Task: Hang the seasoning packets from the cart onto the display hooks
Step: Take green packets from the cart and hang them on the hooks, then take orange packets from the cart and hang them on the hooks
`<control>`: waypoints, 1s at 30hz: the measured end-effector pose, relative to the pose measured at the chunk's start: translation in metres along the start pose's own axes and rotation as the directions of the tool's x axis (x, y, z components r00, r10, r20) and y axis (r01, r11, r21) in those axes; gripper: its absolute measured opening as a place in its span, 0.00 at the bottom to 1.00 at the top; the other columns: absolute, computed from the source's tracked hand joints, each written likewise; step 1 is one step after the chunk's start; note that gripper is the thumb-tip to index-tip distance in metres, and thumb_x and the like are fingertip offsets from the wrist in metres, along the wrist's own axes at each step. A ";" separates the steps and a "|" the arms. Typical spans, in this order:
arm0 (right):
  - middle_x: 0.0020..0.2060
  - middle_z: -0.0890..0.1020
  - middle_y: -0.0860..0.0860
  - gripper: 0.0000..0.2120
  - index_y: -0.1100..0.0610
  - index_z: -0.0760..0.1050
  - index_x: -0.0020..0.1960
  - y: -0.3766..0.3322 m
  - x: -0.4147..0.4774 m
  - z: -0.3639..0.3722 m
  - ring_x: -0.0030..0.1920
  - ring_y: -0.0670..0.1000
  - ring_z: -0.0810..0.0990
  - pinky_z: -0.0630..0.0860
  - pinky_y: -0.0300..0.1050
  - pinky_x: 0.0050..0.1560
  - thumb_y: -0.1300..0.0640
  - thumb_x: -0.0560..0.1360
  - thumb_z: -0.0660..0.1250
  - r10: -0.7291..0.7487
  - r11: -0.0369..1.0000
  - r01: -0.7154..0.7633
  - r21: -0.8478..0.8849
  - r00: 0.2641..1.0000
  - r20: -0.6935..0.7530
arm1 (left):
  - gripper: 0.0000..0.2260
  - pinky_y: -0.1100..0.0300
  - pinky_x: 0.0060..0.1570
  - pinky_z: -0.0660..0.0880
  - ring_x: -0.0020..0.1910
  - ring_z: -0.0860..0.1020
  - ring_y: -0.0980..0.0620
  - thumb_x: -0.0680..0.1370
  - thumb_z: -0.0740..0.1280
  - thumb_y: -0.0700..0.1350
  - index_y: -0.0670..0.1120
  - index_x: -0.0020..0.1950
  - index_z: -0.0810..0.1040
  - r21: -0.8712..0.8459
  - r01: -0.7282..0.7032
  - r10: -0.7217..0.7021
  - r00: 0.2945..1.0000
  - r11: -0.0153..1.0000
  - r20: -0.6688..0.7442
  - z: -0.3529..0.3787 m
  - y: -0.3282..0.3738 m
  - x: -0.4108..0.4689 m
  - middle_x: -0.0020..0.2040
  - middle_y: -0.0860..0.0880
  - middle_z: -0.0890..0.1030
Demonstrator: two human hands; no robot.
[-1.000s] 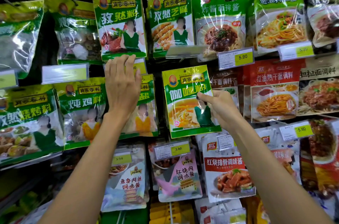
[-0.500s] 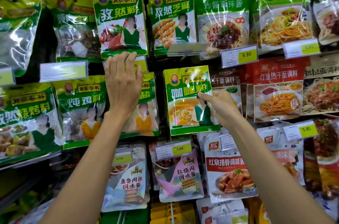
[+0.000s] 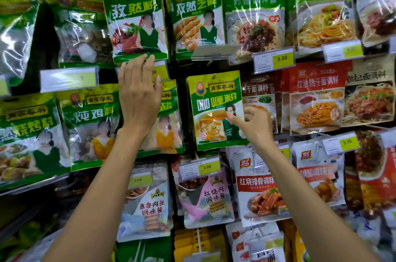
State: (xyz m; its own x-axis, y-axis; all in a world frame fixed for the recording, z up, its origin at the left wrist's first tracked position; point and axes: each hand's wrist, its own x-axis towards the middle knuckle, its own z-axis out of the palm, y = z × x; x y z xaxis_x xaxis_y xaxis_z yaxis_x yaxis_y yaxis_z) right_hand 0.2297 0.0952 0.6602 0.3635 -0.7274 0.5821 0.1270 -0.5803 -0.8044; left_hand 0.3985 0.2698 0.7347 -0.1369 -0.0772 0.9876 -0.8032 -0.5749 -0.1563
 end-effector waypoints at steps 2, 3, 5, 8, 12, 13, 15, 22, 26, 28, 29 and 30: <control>0.46 0.83 0.53 0.16 0.62 0.79 0.54 0.006 -0.004 -0.006 0.47 0.53 0.81 0.79 0.48 0.49 0.53 0.72 0.74 0.006 0.998 -0.008 -0.058 0.999 -0.047 | 0.18 0.49 0.71 0.58 0.66 0.70 0.40 0.81 0.59 0.43 0.38 0.69 0.69 -0.019 0.005 -0.005 1.000 1.000 -0.003 -0.003 0.003 0.000 0.66 0.38 0.73; 0.47 0.82 0.53 0.17 0.62 0.78 0.56 0.008 -0.007 -0.009 0.47 0.50 0.80 0.79 0.45 0.49 0.54 0.72 0.74 0.013 0.997 -0.018 -0.072 0.997 -0.071 | 0.18 0.49 0.71 0.59 0.67 0.69 0.41 0.81 0.59 0.43 0.37 0.69 0.69 -0.023 0.007 -0.008 1.000 1.000 -0.012 -0.004 0.005 -0.001 0.67 0.38 0.73; 0.47 0.81 0.53 0.16 0.61 0.76 0.58 0.015 -0.015 -0.019 0.45 0.48 0.79 0.77 0.38 0.47 0.58 0.73 0.73 0.024 0.997 -0.033 -0.074 0.993 -0.119 | 0.17 0.49 0.70 0.61 0.67 0.70 0.41 0.80 0.59 0.41 0.37 0.68 0.70 -0.041 0.011 -0.012 0.999 0.999 -0.032 -0.007 0.013 -0.006 0.67 0.39 0.73; 0.46 0.80 0.50 0.11 0.59 0.76 0.59 0.030 -0.036 -0.045 0.43 0.45 0.77 0.74 0.32 0.43 0.59 0.77 0.69 0.025 0.997 -0.037 -0.071 0.987 -0.161 | 0.14 0.51 0.67 0.64 0.63 0.72 0.41 0.80 0.59 0.39 0.37 0.64 0.73 -0.144 0.018 -0.025 0.999 0.989 -0.046 -0.013 0.041 -0.023 0.63 0.39 0.76; 0.41 0.81 0.48 0.06 0.54 0.77 0.50 0.065 -0.094 -0.097 0.42 0.44 0.80 0.79 0.47 0.45 0.54 0.81 0.62 0.046 0.994 -0.066 -0.083 0.974 -0.221 | 0.11 0.50 0.58 0.69 0.54 0.75 0.42 0.81 0.58 0.39 0.36 0.57 0.77 -0.474 0.076 -0.039 0.995 0.877 0.086 -0.022 0.125 -0.084 0.53 0.39 0.79; 0.39 0.82 0.48 0.08 0.54 0.78 0.47 0.078 -0.114 -0.112 0.41 0.45 0.81 0.79 0.49 0.42 0.54 0.81 0.62 0.069 0.992 -0.092 -0.084 0.968 -0.243 | 0.12 0.50 0.56 0.70 0.53 0.75 0.42 0.81 0.57 0.40 0.36 0.55 0.77 -0.559 0.139 -0.045 0.983 0.818 0.178 -0.025 0.152 -0.104 0.51 0.38 0.79; 0.38 0.83 0.51 0.12 0.54 0.78 0.43 0.109 -0.159 -0.144 0.40 0.51 0.82 0.79 0.51 0.41 0.53 0.82 0.60 0.164 0.978 -0.193 -0.083 0.947 -0.275 | 0.15 0.49 0.54 0.71 0.51 0.75 0.42 0.82 0.55 0.42 0.35 0.52 0.78 -0.679 0.306 -0.016 0.917 0.667 0.398 -0.034 0.209 -0.147 0.49 0.39 0.79; 0.37 0.83 0.57 0.13 0.66 0.80 0.45 0.227 -0.329 -0.252 0.41 0.55 0.82 0.77 0.44 0.45 0.59 0.80 0.61 0.533 0.737 -0.673 -0.062 0.634 -0.560 | 0.14 0.53 0.39 0.66 0.39 0.74 0.43 0.83 0.57 0.43 0.37 0.45 0.76 -0.664 0.671 0.437 0.514 0.331 0.738 -0.056 0.378 -0.289 0.37 0.47 0.74; 0.39 0.83 0.64 0.15 0.66 0.79 0.41 0.269 -0.411 -0.292 0.43 0.63 0.82 0.78 0.58 0.46 0.59 0.80 0.60 0.638 0.548 -0.834 0.066 0.366 -0.678 | 0.11 0.48 0.44 0.71 0.43 0.78 0.41 0.82 0.60 0.40 0.35 0.48 0.78 -0.599 0.743 0.621 0.326 0.298 0.713 -0.055 0.447 -0.350 0.42 0.37 0.80; 0.38 0.84 0.60 0.14 0.61 0.77 0.37 0.285 -0.441 -0.302 0.39 0.56 0.81 0.77 0.49 0.42 0.60 0.79 0.61 0.605 0.478 -0.874 0.086 0.256 -0.754 | 0.10 0.49 0.46 0.72 0.44 0.79 0.42 0.81 0.60 0.40 0.36 0.49 0.79 -0.570 0.768 0.686 0.247 0.292 0.684 -0.053 0.475 -0.382 0.43 0.38 0.81; 0.37 0.84 0.59 0.14 0.59 0.77 0.37 0.293 -0.455 -0.304 0.37 0.54 0.80 0.74 0.46 0.38 0.60 0.79 0.61 0.586 0.442 -0.892 0.092 0.210 -0.783 | 0.10 0.49 0.47 0.73 0.45 0.79 0.42 0.82 0.60 0.41 0.37 0.51 0.79 -0.555 0.777 0.721 0.199 0.296 0.664 -0.051 0.486 -0.398 0.45 0.38 0.82; 0.35 0.83 0.58 0.14 0.59 0.78 0.37 0.301 -0.467 -0.305 0.36 0.54 0.80 0.74 0.46 0.36 0.59 0.79 0.61 0.581 0.408 -0.907 0.109 0.165 -0.797 | 0.11 0.48 0.49 0.74 0.45 0.79 0.42 0.82 0.59 0.42 0.37 0.53 0.79 -0.540 0.783 0.755 0.145 0.307 0.639 -0.050 0.497 -0.414 0.46 0.39 0.82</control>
State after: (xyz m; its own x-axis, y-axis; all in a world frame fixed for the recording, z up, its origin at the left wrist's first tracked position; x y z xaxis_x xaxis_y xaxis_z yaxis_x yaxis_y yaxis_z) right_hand -0.1831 0.1486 0.1820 -0.6020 -0.7491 -0.2765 -0.1769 0.4628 -0.8686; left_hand 0.0266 0.0566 0.2477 -0.2558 -0.9661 0.0356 -0.6671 0.2031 0.7168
